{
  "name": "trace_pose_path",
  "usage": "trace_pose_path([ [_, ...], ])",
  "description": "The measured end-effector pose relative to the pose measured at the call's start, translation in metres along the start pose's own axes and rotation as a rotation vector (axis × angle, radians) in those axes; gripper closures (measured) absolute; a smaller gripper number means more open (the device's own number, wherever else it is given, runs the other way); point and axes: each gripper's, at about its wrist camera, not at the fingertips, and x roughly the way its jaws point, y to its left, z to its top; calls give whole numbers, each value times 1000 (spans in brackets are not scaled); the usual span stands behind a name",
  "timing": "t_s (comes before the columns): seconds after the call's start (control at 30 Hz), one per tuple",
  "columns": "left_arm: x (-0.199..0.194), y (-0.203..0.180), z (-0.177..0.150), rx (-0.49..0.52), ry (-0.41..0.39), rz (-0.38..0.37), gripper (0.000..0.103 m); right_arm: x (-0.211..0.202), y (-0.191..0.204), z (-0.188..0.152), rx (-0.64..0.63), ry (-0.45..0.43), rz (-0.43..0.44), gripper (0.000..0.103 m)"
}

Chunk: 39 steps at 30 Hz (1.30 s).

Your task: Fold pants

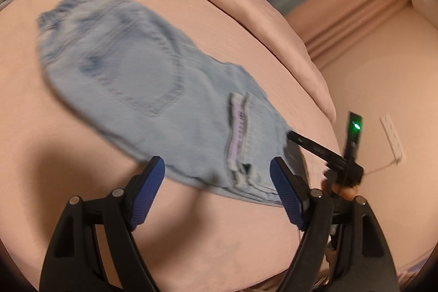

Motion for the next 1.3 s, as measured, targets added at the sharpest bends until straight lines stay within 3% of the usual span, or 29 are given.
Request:
trace_pose_path([
  [0.1, -13, 17, -1, -75, -26, -1, 23, -27, 15, -7, -8, -40, 88, 58],
  [0.23, -22, 40, 5, -202, -68, 11, 23, -47, 56, -33, -128, -79, 194, 58],
  [0.3, -23, 53, 8, -282, -83, 0, 23, -43, 74, -47, -182, -79, 234, 58],
  [0.37, -22, 66, 11, -365, -99, -16, 23, -21, 91, -60, -237, -30, 241, 56],
  [0.4, -21, 69, 13, -388, -107, -13, 23, -15, 95, -68, -250, -47, 220, 54],
  [0.43, -20, 69, 15, -396, -110, -11, 23, -18, 99, -73, -262, -105, 198, 54],
  [0.6, -13, 73, 35, -412, -133, 1, 23, -23, 86, -55, -169, -16, 244, 53],
  [0.9, -3, 79, 63, -431, -227, 70, 23, -32, 118, -47, -208, -50, 273, 53],
  [1.0, 3, 79, 66, -456, -234, 69, 33, -30, 125, -36, -214, -73, 276, 53],
  [1.07, 4, 86, 66, -491, -227, 65, 58, -20, 131, -28, -201, -58, 273, 53],
  [1.13, 3, 95, 61, -545, -227, 46, 70, -4, 132, -26, -185, -2, 286, 53],
  [1.2, 0, 104, 56, -603, -230, 18, 74, 7, 134, -28, -197, 0, 278, 52],
  [1.3, -3, 98, 57, -589, -239, 30, 77, 7, 142, -26, -242, 0, 254, 51],
])
